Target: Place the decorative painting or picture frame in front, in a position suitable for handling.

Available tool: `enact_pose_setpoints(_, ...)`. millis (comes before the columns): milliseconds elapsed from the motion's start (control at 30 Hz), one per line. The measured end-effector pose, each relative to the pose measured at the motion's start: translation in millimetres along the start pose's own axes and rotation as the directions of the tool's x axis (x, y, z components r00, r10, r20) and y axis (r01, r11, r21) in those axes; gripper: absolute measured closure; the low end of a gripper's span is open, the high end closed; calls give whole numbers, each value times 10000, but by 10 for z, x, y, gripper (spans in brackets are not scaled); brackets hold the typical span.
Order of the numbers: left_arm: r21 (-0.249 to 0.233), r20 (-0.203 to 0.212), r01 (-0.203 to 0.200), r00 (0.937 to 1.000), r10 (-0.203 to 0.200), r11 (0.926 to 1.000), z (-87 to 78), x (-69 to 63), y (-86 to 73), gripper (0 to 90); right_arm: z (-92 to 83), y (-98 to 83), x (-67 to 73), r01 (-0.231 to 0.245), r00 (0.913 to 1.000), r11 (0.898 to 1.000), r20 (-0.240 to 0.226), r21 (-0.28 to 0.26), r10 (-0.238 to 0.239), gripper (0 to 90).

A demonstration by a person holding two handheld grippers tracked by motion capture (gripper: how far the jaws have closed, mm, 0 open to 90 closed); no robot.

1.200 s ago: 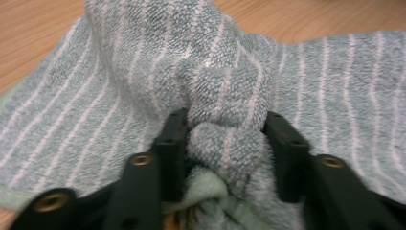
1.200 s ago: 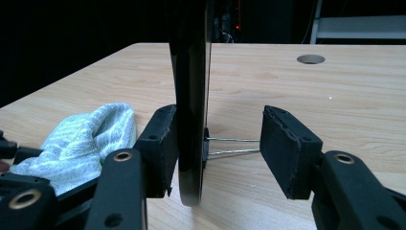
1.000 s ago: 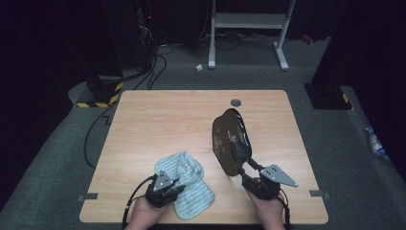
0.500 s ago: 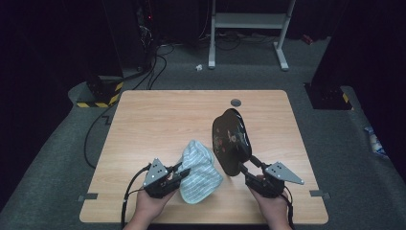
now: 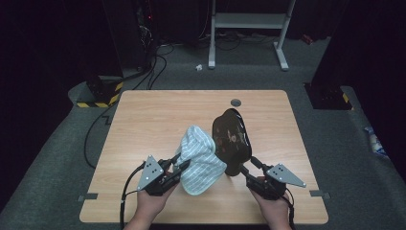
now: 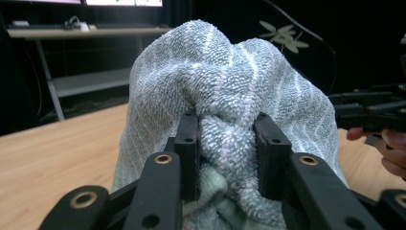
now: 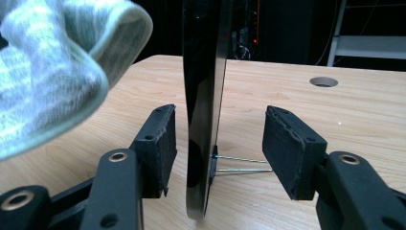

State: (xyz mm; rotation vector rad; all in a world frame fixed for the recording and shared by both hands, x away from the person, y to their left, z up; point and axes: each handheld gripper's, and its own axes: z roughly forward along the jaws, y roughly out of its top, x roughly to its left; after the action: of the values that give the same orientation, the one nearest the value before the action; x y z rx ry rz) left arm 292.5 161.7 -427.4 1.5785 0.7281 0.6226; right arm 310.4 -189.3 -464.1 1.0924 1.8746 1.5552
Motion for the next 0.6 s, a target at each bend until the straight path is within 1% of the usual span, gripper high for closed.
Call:
enact_pose_setpoints(100,-203,-146,-168,9998,165,9997,-11,13,42,681,14,2,8,33,10000,10000,-67,29,-33,449)
enact_pose_setpoints(133,-282,-246,-165,9996,158,9995,-11,30,78,681,27,4,13,14,10000,10000,-92,60,-14,455)
enact_pose_setpoints(267,-269,-383,-114,9992,104,9996,23,60,131,681,58,7,16,22,9999,10000,-165,35,-21,485)
enact_pose_setpoints(333,-241,-457,-191,9988,180,9995,65,74,162,681,88,12,21,-34,9998,10000,-190,-7,34,528)
enact_pose_setpoints(367,-269,-453,-165,9989,153,9995,82,75,169,681,123,10,36,36,9999,10000,-132,-2,-36,567)
enact_pose_setpoints(433,-271,-431,-171,9989,159,9995,116,81,188,681,140,5,48,84,9999,10000,-101,1,-84,585)
enact_pose_setpoints(467,-301,-407,-145,9991,133,9994,127,83,191,681,156,-3,64,130,9999,9999,-1,4,-130,623)
enact_pose_setpoints(500,-318,-394,-97,9992,84,9994,139,85,197,680,163,-8,71,150,9999,9999,57,2,-150,642)
enact_pose_setpoints(567,-349,-383,-58,9993,45,9994,150,92,200,680,173,-25,89,200,9998,9998,72,24,-200,717)
enact_pose_setpoints(600,-346,-399,-59,9992,46,9994,154,104,202,680,169,-31,94,253,9996,9997,126,18,-253,732)
